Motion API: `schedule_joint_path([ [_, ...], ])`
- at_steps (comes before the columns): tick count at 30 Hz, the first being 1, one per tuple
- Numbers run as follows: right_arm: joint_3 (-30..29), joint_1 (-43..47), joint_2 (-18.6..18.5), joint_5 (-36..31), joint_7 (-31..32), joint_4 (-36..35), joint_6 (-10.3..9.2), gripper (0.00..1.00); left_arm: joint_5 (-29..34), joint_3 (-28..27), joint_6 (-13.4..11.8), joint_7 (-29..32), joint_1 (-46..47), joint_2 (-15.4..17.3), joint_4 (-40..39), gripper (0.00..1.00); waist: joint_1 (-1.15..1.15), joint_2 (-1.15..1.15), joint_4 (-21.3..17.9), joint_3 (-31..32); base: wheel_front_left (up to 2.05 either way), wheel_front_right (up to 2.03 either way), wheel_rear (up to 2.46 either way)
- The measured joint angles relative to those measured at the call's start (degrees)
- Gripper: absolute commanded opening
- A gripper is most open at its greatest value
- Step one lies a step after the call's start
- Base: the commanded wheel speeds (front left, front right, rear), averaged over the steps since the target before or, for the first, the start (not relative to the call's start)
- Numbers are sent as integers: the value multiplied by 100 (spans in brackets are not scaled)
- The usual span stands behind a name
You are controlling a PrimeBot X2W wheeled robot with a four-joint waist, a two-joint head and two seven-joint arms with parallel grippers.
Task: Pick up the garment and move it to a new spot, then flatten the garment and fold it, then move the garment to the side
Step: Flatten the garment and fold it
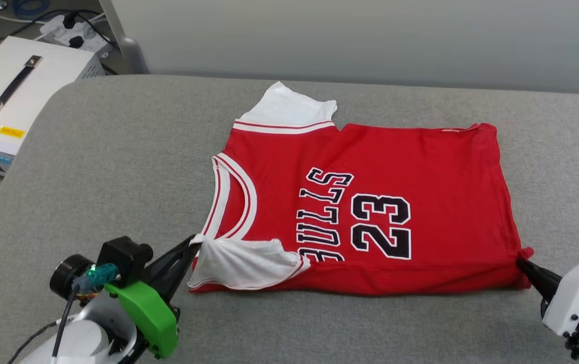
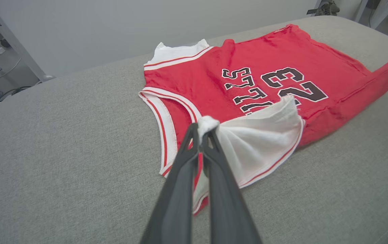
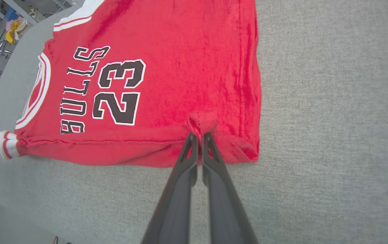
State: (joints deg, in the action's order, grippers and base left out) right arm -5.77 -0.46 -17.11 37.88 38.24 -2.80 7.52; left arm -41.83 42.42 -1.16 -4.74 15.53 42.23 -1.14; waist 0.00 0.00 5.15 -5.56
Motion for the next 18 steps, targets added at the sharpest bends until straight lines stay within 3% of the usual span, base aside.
schedule_joint_path([
  [18, 258, -1410, 43, -464, 20, 993, 1, 0, 105, 52, 502, 80, 1468, -648, 1630, 0, 0, 0, -149, -1023, 0, 0, 0],
])
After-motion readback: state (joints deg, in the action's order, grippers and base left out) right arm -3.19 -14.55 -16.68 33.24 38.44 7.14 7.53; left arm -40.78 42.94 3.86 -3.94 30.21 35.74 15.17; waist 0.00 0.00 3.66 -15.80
